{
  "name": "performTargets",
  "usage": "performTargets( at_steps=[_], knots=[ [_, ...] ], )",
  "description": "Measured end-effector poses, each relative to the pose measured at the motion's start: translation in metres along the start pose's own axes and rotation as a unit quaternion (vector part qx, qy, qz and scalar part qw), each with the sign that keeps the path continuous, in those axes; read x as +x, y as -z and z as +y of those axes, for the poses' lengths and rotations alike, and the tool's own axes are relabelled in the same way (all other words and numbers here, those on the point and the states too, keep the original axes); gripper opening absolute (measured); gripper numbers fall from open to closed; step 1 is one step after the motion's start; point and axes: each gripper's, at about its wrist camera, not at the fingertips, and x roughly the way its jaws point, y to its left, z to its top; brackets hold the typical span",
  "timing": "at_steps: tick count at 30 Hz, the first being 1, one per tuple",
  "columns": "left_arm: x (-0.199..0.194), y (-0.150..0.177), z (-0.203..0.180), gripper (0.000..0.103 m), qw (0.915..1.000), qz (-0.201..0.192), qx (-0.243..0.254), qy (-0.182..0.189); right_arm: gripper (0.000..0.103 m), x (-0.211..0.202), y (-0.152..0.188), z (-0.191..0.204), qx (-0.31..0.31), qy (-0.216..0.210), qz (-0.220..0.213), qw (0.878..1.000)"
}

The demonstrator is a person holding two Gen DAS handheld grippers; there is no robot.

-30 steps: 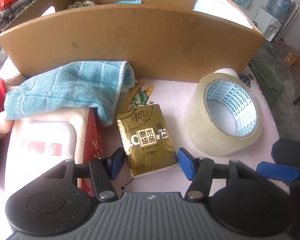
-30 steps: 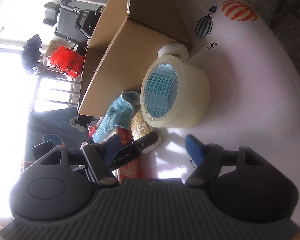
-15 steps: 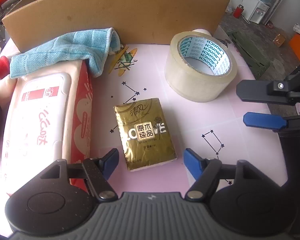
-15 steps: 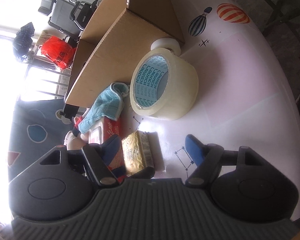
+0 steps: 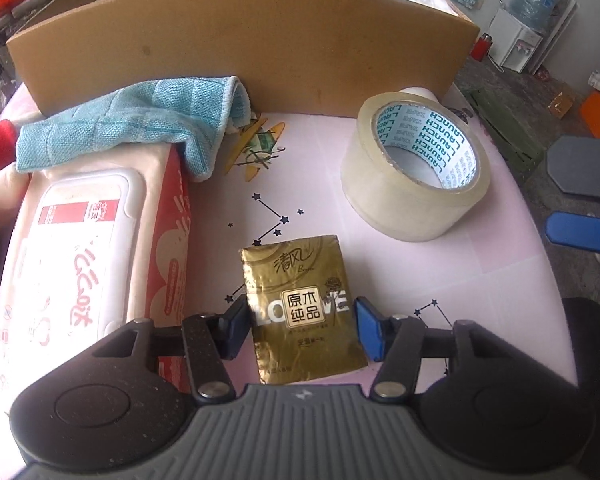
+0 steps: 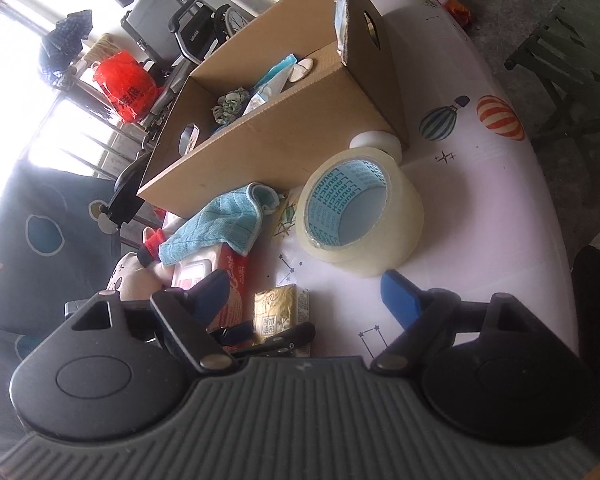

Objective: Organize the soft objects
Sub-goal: 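Grasp the gold tissue pack with the left tool, then grasp the light blue towel with the right tool while the left tool holds the gold pack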

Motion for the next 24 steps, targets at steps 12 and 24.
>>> performTargets(
  at_steps=[12, 24],
  knots=[
    [-0.086, 0.003, 0.077, 0.056, 0.9913, -0.080, -0.101, 0.027, 0.085, 0.030, -0.043, 0.092, -0.103, -0.053, 0.013, 0.993],
    [-0.108, 0.009, 0.142, 0.056, 0.9789, -0.118, -0.166, -0.021, 0.091, 0.166, -0.063, 0.186, -0.204, -0.015, 0.126, 0.971]
  ],
)
